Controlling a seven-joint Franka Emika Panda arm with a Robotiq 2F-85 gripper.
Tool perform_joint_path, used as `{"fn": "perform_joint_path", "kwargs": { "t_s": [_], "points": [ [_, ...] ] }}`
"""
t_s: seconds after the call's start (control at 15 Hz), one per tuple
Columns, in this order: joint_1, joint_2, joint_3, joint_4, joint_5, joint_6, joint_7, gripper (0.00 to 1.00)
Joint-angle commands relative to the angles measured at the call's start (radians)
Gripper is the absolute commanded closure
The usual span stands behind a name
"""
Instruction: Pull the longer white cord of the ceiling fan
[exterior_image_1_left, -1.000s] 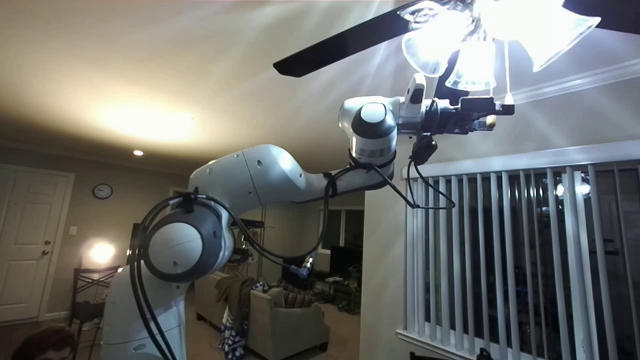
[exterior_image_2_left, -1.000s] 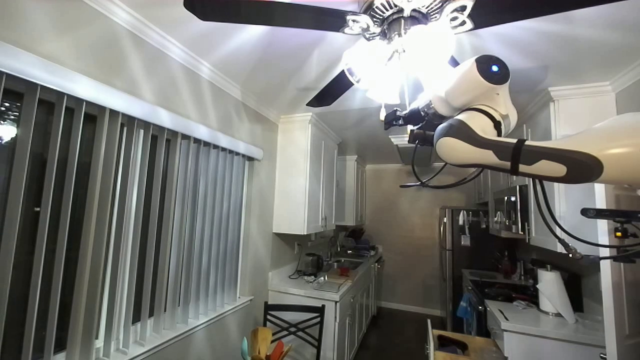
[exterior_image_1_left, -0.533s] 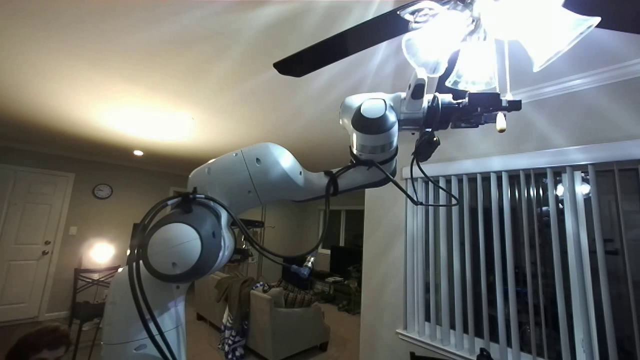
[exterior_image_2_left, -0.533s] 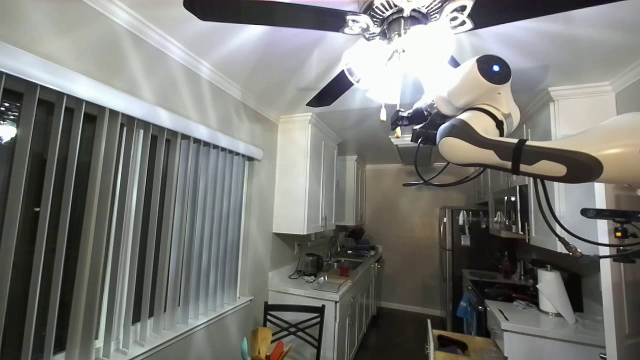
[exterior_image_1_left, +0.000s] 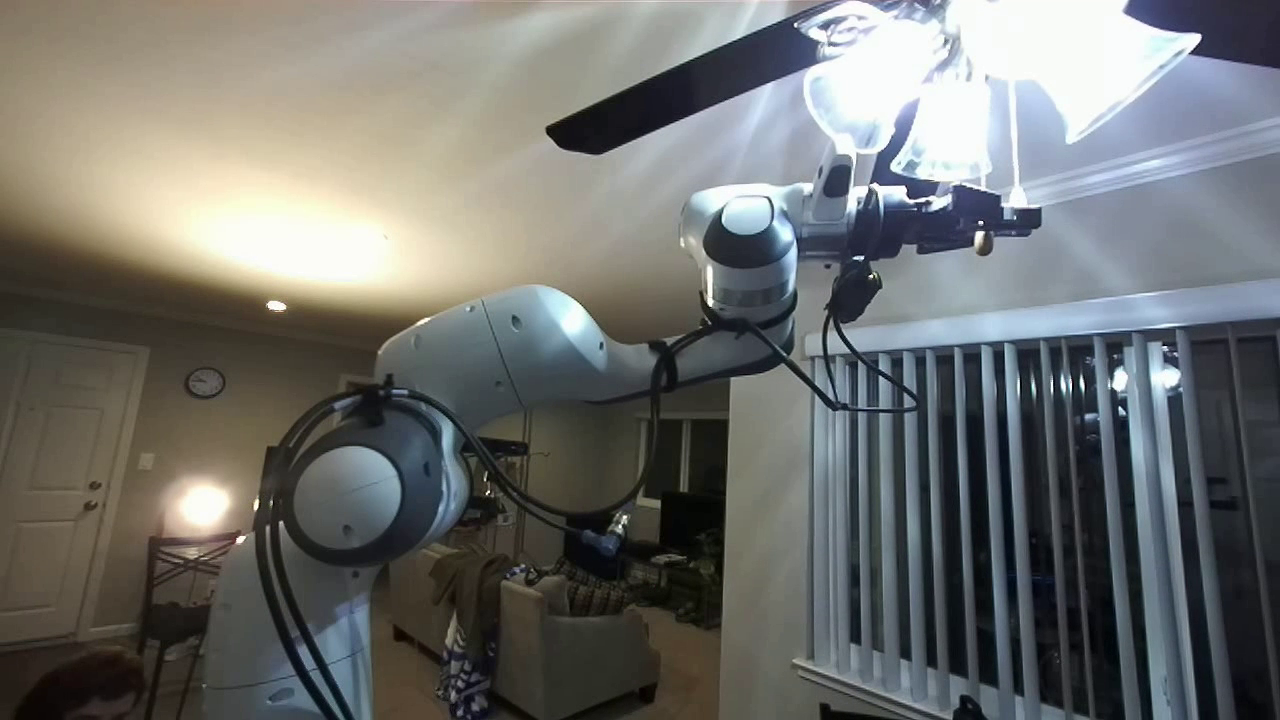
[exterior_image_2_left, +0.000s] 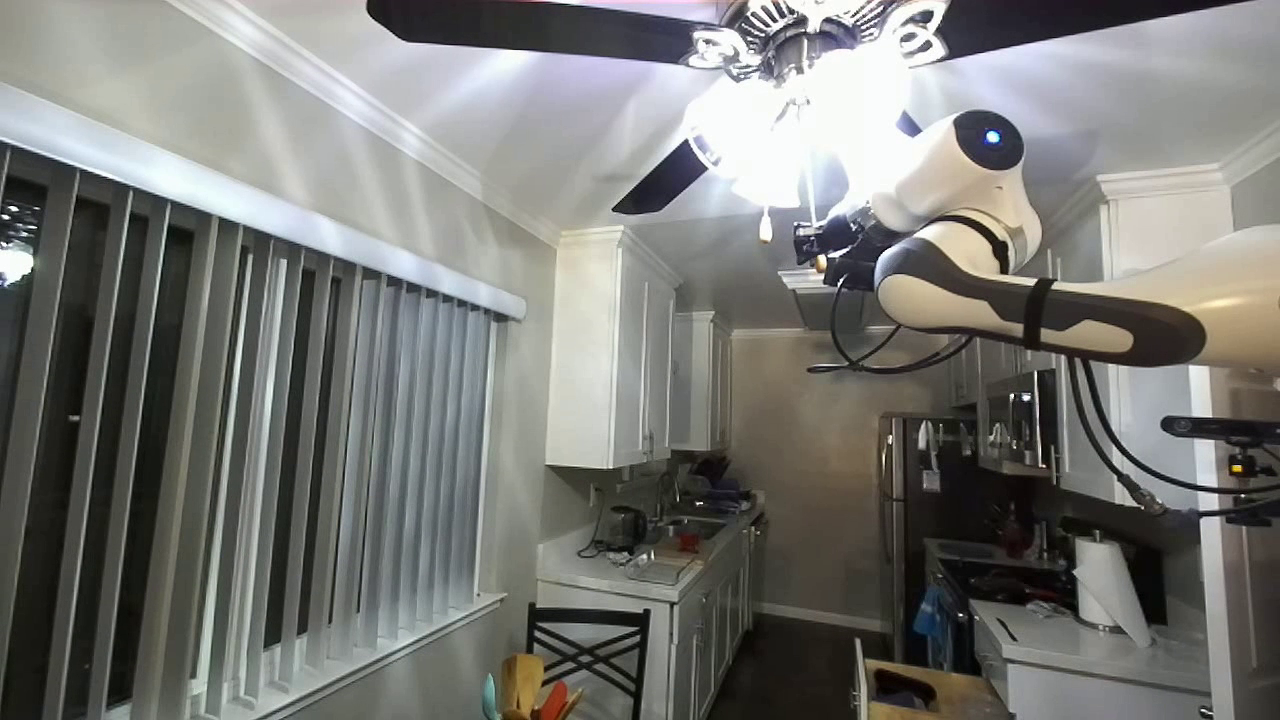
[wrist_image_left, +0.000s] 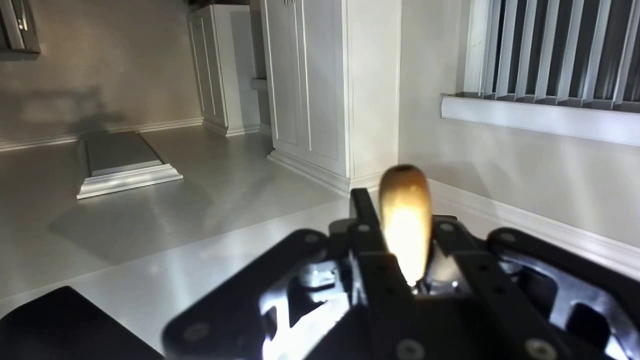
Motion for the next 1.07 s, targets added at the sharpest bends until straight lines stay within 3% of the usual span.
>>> {"fn": "perform_joint_path", "kwargs": {
  "t_s": [0.0, 1.0],
  "points": [
    [-0.006, 0.006, 0.006, 0.027, -0.013, -0.015, 0.02, 0.99],
    [-0.003, 0.038, -0.005, -0.03, -0.01, 0.084, 0.032, 0.96]
  ]
}}
